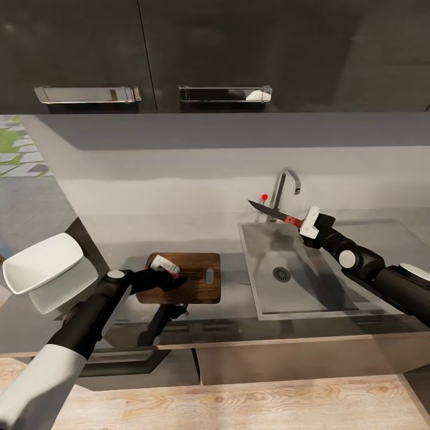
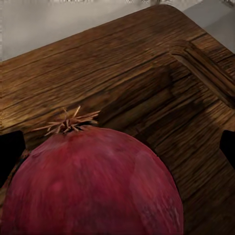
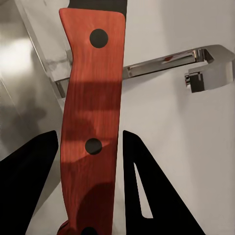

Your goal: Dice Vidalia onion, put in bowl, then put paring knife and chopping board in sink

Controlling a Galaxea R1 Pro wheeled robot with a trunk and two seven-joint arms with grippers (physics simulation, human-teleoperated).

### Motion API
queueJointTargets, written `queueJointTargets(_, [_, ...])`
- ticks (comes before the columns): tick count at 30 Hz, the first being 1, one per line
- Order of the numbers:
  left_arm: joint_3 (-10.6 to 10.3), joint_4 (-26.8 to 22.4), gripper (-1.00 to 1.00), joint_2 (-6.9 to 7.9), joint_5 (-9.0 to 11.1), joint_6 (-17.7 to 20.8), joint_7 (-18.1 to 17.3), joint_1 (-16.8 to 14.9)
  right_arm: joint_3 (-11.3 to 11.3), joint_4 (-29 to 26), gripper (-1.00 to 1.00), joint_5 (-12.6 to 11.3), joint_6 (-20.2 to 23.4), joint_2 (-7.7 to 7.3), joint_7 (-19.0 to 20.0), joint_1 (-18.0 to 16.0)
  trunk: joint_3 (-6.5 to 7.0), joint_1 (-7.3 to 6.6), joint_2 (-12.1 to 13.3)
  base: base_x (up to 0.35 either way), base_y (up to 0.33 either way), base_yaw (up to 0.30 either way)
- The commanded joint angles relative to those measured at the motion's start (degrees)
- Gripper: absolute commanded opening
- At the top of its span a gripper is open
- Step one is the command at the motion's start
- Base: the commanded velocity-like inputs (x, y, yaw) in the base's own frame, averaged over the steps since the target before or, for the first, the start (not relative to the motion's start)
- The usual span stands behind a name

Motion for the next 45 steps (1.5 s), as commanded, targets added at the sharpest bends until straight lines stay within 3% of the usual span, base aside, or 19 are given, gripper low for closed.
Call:
queueJointTargets(1, [0.1, -0.3, 1.00, 0.04, 0.1, 0.4, -0.1, -0.1, 0.2, -0.1, -1.00, 0.6, 0.4, -0.05, 0.0, -0.1, -0.12, 0.04, -0.1, 0.000, 0.000, 0.000])
queueJointTargets(7, [1.7, -6.9, 1.00, 0.17, 0.1, 2.6, -0.1, -0.1, 1.3, -0.1, -1.00, 0.6, 0.4, -0.05, 0.0, -0.1, -0.12, 0.04, -0.1, 0.000, 0.000, 0.000])
queueJointTargets(11, [6.0, -13.6, 1.00, 0.21, 0.1, 8.6, -0.1, -0.1, 3.9, -0.1, -1.00, 0.6, 0.4, -0.05, 0.0, -0.1, -0.12, 0.04, -0.1, 0.000, 0.000, 0.000])
queueJointTargets(15, [9.6, -18.1, 1.00, 0.33, 0.0, 10.5, -0.2, -0.1, 4.5, -0.1, -1.00, 0.6, 0.4, -0.05, 0.0, -0.1, -0.12, 0.04, -0.1, 0.000, 0.000, 0.000])
queueJointTargets(21, [9.8, -19.7, 1.00, 0.52, 0.0, 10.8, -0.5, -0.1, 4.5, -0.1, -1.00, 0.6, 0.3, -0.05, 0.0, -0.1, -0.12, 0.04, -0.1, -0.006, 0.005, 0.000])
queueJointTargets(30, [9.9, -19.8, 1.00, 2.18, 0.0, 10.8, -5.1, 0.0, 4.6, -0.1, -1.00, 0.6, 0.3, -0.05, 0.0, -0.1, -0.12, 0.04, -0.1, -0.171, 0.196, 0.000])
queueJointTargets(45, [9.8, -19.4, 1.00, 2.33, 0.0, 10.8, -5.5, -0.1, 4.8, -0.1, -1.00, 0.6, -0.3, -0.05, 0.0, -0.1, -0.12, 0.04, -0.1, -0.160, 0.273, 0.000])
